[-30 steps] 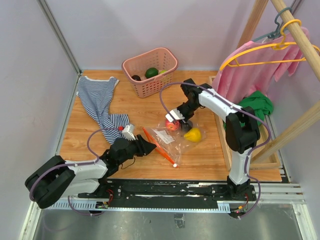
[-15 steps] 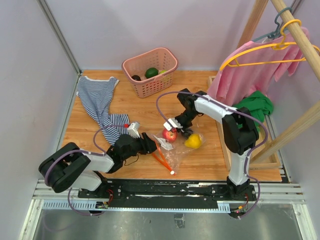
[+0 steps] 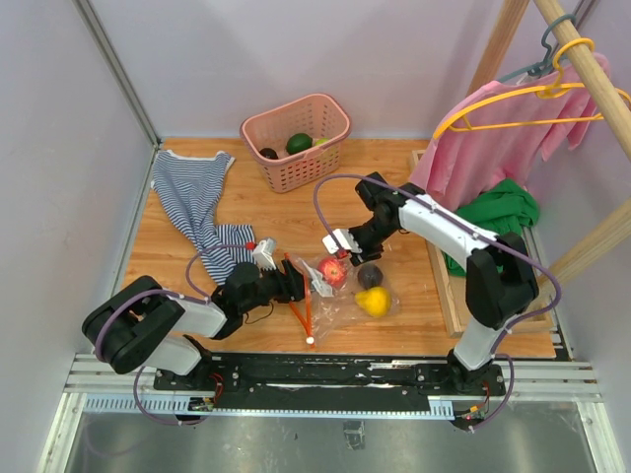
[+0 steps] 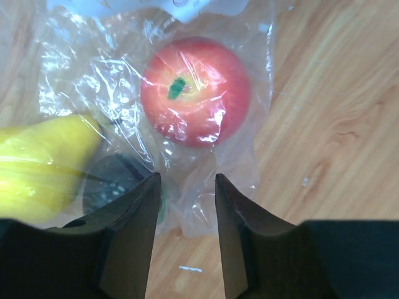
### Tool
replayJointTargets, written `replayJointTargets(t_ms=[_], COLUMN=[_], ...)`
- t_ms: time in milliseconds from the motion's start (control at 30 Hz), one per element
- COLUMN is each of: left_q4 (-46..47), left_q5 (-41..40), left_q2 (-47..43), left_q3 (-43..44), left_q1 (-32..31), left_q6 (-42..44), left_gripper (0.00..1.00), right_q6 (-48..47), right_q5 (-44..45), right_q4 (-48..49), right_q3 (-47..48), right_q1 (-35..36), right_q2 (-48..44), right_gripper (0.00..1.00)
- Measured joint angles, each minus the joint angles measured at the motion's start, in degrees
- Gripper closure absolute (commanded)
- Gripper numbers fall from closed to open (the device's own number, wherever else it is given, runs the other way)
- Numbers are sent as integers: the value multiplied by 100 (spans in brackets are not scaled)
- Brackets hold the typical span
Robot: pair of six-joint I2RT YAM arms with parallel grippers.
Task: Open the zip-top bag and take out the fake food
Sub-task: Pick up the fake fruit from the zipper food storage bag.
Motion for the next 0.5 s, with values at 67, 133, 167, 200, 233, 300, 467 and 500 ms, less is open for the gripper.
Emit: replayJointTargets(t_ms=[67, 133, 167, 200, 233, 300, 467, 500], left_q4=[24, 52, 76, 107, 157, 227, 339, 352], left_q5=[52, 101, 136, 162, 192, 238, 378, 398], left_q2=[0, 0, 4, 15, 42, 118, 306, 332], left_q3=[0, 0, 0, 0, 0, 2, 37, 55], left_q1=[11, 15, 20, 28, 39, 55, 79, 81], left_q6=[0, 2, 0, 0, -2, -13, -98, -116], left_gripper=[32, 31, 31, 31, 31, 31, 31, 31], right_q6=[107, 195, 240, 278, 313, 332, 393, 422], right_q5=[-31, -146, -197, -251, -267, -271, -234, -219], right_q4=[50, 170, 229, 348, 448, 706, 1121, 1220], right_q3=[-52, -184, -269, -411, -551, -848, -1051, -1051], right_q1=[-9, -11, -11, -4, 11, 37, 151, 164], right_q2=[-245, -518, -629, -754, -846, -938, -654, -568], right_gripper=[44, 32, 28, 25, 24, 24, 28, 30])
